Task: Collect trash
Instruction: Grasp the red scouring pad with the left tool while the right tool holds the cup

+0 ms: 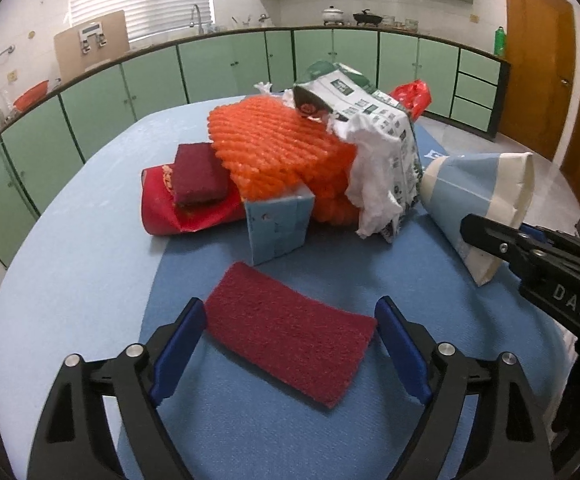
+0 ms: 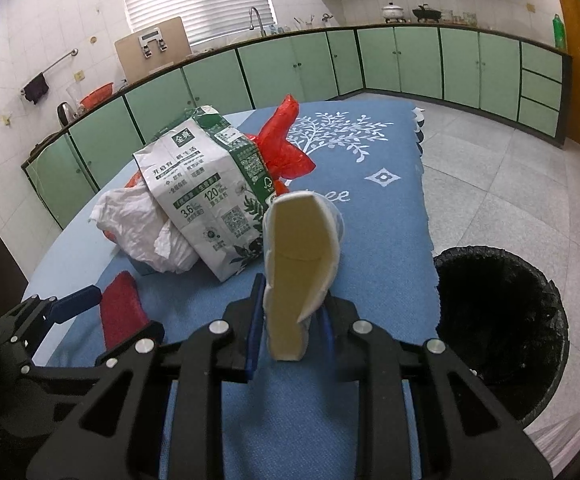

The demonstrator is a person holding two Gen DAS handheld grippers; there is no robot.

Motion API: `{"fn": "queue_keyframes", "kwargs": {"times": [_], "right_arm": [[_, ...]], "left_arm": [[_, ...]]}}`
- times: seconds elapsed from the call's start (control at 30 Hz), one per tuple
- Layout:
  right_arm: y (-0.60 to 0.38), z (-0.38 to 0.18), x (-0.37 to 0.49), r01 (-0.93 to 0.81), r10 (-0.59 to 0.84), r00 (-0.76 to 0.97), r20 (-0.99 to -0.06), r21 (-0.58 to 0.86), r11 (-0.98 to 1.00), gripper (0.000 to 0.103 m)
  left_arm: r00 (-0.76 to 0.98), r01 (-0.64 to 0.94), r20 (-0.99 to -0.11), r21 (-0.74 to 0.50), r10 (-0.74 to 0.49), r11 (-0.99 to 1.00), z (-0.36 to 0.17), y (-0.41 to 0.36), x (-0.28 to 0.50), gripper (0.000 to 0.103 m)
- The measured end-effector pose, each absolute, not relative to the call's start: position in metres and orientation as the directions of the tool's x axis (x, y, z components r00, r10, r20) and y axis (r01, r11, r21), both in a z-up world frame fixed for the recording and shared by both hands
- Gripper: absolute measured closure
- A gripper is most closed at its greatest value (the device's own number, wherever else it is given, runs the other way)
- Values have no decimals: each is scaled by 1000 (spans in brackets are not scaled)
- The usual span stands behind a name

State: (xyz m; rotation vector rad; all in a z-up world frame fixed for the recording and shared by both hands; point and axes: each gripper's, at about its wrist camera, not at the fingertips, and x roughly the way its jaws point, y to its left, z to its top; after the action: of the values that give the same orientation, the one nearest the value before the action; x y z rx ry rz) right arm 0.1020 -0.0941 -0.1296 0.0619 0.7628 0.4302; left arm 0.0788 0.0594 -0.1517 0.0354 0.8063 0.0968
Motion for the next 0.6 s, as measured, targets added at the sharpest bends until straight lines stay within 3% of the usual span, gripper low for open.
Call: {"fn": "queue_keyframes", "kwargs": {"times": [0.6], "right_arm": [[-94,-130,101,-353,403,640,-654,215,911,78]], "left_arm": [[632,-165,-772,-51,66,985,-154,85,65,18]]}}
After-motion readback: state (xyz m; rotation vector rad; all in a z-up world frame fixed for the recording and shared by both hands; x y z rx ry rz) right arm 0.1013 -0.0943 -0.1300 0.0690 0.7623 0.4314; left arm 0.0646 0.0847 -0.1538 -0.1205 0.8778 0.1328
